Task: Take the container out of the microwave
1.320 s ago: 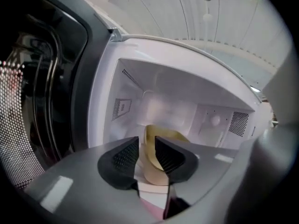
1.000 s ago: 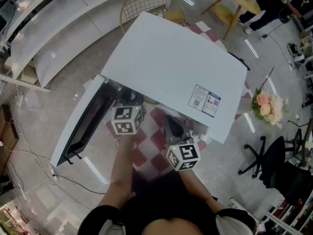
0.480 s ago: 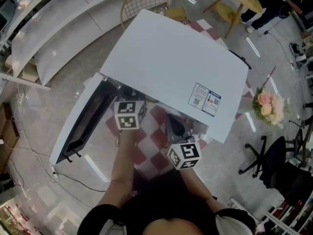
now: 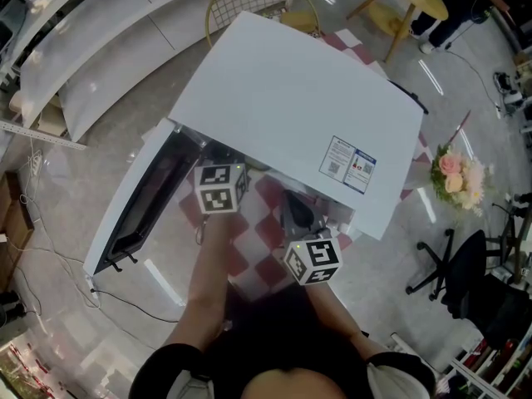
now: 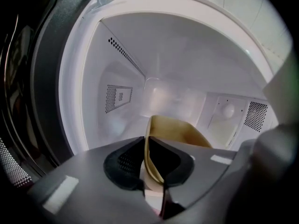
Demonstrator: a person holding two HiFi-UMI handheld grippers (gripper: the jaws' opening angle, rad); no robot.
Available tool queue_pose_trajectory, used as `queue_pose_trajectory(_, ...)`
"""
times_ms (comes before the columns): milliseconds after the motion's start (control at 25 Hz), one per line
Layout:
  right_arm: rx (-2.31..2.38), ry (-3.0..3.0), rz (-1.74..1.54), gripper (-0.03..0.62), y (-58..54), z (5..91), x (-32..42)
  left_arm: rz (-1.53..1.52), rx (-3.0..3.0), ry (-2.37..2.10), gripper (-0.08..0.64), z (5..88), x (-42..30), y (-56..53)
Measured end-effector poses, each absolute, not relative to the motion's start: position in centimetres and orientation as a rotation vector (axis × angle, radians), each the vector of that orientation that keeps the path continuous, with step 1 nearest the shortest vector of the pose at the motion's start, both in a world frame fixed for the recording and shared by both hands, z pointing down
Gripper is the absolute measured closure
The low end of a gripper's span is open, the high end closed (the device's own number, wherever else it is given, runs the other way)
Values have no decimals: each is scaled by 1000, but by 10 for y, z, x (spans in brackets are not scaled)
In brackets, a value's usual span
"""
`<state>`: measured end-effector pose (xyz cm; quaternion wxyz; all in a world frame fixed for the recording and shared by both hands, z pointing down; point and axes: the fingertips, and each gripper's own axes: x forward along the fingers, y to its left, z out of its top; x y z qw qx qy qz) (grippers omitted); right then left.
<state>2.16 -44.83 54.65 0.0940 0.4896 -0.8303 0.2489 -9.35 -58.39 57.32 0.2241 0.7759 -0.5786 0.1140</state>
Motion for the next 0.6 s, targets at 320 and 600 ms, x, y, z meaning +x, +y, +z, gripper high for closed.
queue_pose_trajectory(320, 1460, -2460, 743, 591, -449, 546, 23, 304, 2118, -1596, 528, 573, -97, -582)
queue_pose_trajectory(600, 1460, -2461, 744, 592, -448, 547, 22, 282, 2103, -1596, 532, 573, -100, -576)
